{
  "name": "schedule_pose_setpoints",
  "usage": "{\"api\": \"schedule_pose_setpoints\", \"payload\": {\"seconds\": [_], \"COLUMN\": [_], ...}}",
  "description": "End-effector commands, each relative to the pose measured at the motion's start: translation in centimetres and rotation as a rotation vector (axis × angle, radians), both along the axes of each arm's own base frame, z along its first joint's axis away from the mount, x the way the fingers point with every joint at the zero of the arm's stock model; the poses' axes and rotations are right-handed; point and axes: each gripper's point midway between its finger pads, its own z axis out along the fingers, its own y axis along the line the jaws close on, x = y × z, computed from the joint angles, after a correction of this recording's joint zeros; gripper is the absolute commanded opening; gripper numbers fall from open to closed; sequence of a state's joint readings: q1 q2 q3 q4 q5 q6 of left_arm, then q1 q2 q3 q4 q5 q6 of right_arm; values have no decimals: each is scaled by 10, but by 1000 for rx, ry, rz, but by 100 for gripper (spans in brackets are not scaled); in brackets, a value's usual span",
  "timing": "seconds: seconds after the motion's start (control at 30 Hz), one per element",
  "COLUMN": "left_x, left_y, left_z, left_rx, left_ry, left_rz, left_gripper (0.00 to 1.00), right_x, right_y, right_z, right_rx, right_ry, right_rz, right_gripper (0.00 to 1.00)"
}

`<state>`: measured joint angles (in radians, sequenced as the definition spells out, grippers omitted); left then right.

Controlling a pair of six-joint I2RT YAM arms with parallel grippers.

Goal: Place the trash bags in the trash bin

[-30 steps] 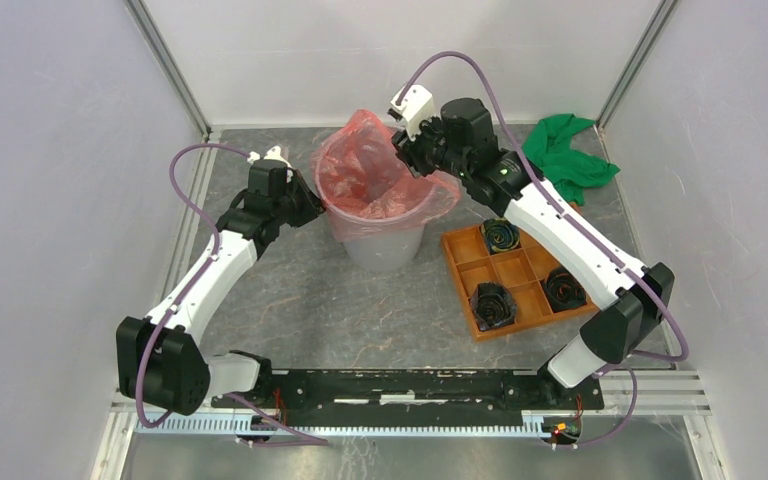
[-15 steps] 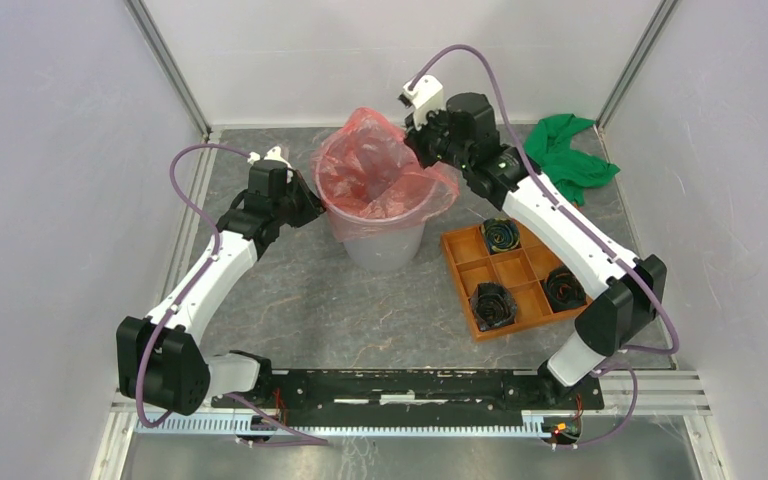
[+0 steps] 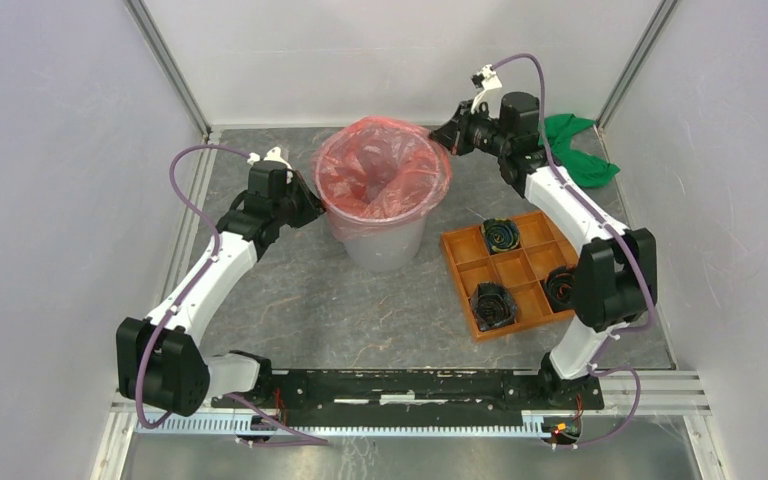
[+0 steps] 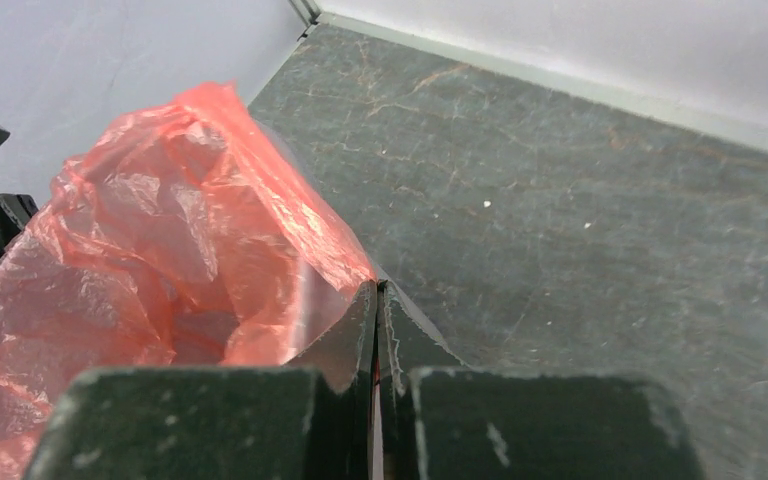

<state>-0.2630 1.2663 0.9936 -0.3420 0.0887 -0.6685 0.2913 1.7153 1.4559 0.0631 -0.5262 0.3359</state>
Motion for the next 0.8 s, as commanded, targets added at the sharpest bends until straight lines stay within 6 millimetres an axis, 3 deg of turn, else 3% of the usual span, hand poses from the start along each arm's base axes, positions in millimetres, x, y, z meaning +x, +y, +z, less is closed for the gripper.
{"api": "schedule_pose_setpoints", "payload": {"seconds": [0.0, 0.5, 0.63, 0.77], "left_x": [3, 6, 9, 11], "left_y": [-2, -4, -1, 2], "left_z": [20, 4, -7, -15], "left_rx": [-32, -29, -13, 24], "left_ry": [-59, -33, -18, 2], "left_rz": [-4, -7, 7, 7], "left_gripper": [2, 2, 2, 2], "right_x": [5, 0, 0, 9], "right_y": [5, 18, 24, 11], "right_z": [8, -59, -75, -91], "right_rx": [143, 127, 38, -104], "right_ry": [1, 46, 27, 25], "right_rz": [60, 114, 147, 111], "right_gripper": [1, 0, 5, 10]}}
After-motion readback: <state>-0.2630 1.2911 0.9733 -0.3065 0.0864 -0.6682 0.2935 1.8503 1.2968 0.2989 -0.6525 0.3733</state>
